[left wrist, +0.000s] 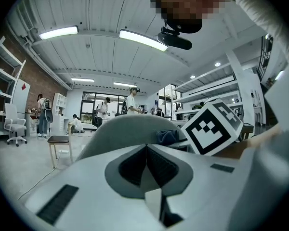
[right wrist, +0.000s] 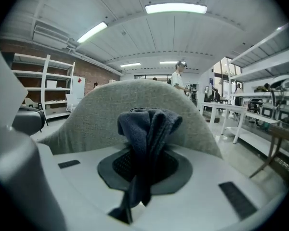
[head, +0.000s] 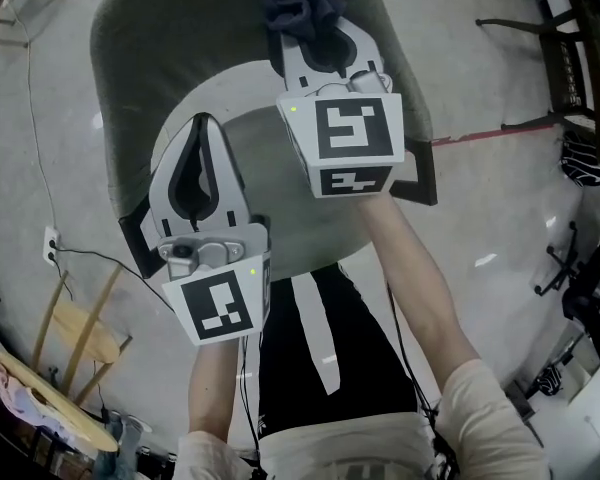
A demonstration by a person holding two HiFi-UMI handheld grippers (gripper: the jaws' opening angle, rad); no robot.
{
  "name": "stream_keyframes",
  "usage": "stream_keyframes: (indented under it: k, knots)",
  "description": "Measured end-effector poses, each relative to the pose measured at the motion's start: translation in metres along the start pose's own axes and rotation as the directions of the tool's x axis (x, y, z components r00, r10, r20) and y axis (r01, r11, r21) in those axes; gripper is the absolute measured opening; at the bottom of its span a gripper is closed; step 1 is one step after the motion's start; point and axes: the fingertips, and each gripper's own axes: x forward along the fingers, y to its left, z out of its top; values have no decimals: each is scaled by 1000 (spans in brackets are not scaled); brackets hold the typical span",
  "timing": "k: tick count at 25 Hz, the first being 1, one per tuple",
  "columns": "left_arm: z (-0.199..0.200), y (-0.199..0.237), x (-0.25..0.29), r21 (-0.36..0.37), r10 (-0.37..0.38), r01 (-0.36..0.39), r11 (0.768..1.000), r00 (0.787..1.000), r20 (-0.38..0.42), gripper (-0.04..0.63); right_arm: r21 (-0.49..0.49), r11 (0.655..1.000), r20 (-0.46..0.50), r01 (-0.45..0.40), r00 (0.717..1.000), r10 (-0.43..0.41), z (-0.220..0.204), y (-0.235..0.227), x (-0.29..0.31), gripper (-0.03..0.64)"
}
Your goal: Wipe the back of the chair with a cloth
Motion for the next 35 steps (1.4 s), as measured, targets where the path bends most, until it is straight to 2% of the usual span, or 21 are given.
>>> stream_keyframes:
  k: [2,15,26,28,30,32,35]
  knots:
    - [4,-9,3,1,-18,18,1000,1000,16,15,-1,1000,-3,20,1000,-20,-2,-10,-7,58]
    - [0,-43,1,-3,-73,73,997,997,-3,15,39,990,-10,135,991,-135,-13,-54,-47,58]
    - [0,-37,-7,-5,-46,46,999,999,3,16,17,985,-17,174,985,-174,-16,-62,-58,57]
    - [0,-32,-10,-8,-31,31,999,999,7,16,-2,989,3,149,989,-149,-12,-52,-59,57]
    - [0,-24,-15,-10,-9,9,1000,1000,14,16,-11,996,37,86,996,-85,-5,-30,-58,57]
    - [-1,-13,-24,-12,32,-32,999,999,17,17,-20,1000,70,-7,998,8,0,2,-54,57]
    - [-3,10,-41,-10,113,-113,994,993,25,17,-60,986,86,-153,984,157,4,56,-46,57]
